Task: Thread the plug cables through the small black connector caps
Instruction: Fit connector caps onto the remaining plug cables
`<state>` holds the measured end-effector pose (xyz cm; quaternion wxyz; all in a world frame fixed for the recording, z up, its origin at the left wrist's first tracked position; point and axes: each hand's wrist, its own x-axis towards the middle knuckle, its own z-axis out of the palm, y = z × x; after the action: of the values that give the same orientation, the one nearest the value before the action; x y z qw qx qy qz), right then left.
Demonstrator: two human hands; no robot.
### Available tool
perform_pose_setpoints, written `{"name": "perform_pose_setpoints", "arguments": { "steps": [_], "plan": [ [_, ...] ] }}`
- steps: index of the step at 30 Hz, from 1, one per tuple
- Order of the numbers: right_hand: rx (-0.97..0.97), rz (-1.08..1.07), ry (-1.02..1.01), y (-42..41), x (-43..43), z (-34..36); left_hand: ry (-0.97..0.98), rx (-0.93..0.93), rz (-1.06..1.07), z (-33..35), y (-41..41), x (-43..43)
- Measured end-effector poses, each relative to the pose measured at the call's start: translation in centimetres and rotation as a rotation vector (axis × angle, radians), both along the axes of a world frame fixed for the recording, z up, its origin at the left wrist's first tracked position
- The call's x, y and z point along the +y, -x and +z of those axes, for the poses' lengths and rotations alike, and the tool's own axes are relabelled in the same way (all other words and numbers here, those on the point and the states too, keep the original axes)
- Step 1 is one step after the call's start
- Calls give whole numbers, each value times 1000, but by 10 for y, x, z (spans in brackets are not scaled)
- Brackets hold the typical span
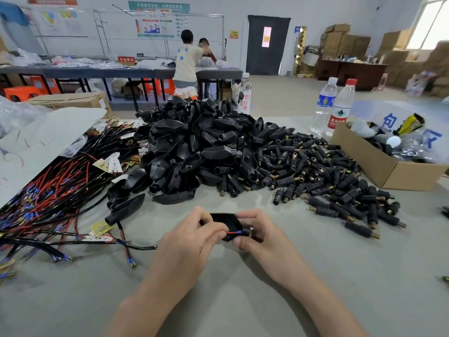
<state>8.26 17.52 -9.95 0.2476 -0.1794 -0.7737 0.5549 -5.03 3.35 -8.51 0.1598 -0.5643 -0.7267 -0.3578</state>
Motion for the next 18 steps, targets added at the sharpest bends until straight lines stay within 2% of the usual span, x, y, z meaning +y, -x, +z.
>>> {"name": "perform_pose_setpoints", "arguments": {
  "steps": [6,11,14,18],
  "plan": [
    [-15,-33,-17,0,-1,2,2,-103,9,-3,0,2],
    [3,-32,70,2,-1,2,-67,-118,-13,-2,3,5],
    [18,47,111,3,-6,4,-70,-149,-24,-4,2,6],
    [72,80,248,2,-7,9,-63,-218,-42,-7,4,6]
  ]
}}
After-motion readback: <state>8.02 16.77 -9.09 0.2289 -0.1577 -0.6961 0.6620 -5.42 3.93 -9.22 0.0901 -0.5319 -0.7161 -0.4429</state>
